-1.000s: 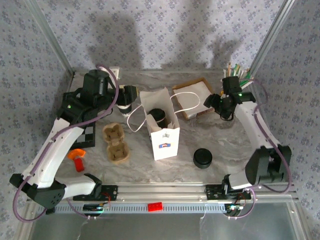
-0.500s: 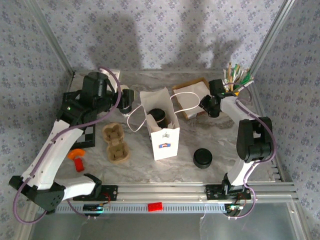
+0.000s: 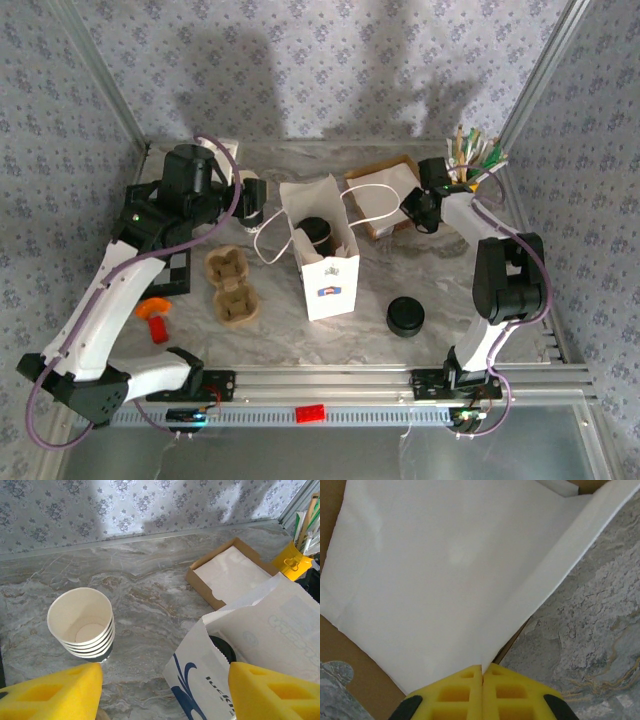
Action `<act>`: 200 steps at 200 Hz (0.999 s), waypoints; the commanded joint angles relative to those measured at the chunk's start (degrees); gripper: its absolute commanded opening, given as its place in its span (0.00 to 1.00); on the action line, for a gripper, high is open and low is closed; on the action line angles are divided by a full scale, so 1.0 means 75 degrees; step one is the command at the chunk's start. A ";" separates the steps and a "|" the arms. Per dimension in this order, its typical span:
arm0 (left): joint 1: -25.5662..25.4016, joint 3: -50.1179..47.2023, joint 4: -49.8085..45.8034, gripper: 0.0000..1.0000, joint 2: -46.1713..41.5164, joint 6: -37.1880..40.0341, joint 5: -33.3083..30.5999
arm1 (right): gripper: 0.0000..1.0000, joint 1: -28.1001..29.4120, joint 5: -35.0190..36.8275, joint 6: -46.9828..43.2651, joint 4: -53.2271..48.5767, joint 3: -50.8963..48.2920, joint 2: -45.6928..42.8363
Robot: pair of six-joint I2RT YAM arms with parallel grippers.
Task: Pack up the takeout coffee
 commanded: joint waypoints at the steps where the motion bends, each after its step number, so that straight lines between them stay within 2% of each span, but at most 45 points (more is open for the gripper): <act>1: 0.0033 0.0227 0.0011 0.67 -0.0086 0.0164 0.0122 | 0.01 0.0002 -0.0102 0.0007 -0.0100 0.0370 -0.0452; 40: 0.0029 0.0589 -0.0114 0.67 -0.0239 0.0186 0.0163 | 0.00 0.0108 -0.0086 -0.0043 -0.0141 0.0442 -0.1786; 71: -0.0176 0.0823 -0.0057 0.67 -0.0369 0.0044 0.0556 | 0.00 0.0183 0.0049 -0.0368 -0.0603 0.0742 -0.2942; 89: -0.0655 0.0893 0.0046 0.67 -0.0436 0.0029 0.0309 | 0.00 0.0229 0.0094 -0.0544 -0.0750 0.0809 -0.3702; 121: -0.1920 0.0935 0.0533 0.67 -0.0409 -0.0004 0.0022 | 0.00 0.0390 0.0208 -0.1005 -0.1542 0.1354 -0.4733; 158: -0.3528 0.0922 0.1512 0.70 -0.0061 0.0801 -0.0234 | 0.00 0.0384 -0.0535 -0.1025 -0.2251 0.2104 -0.5316; 173: -0.3784 0.1117 0.1662 0.72 0.0278 0.1024 -0.0148 | 0.00 0.0421 -0.0934 -0.1025 -0.2323 0.2399 -0.5409; 200: -0.3839 0.1264 0.2118 0.74 0.0703 0.1192 0.0588 | 0.00 0.0450 -0.1391 -0.1095 -0.2443 0.3098 -0.5468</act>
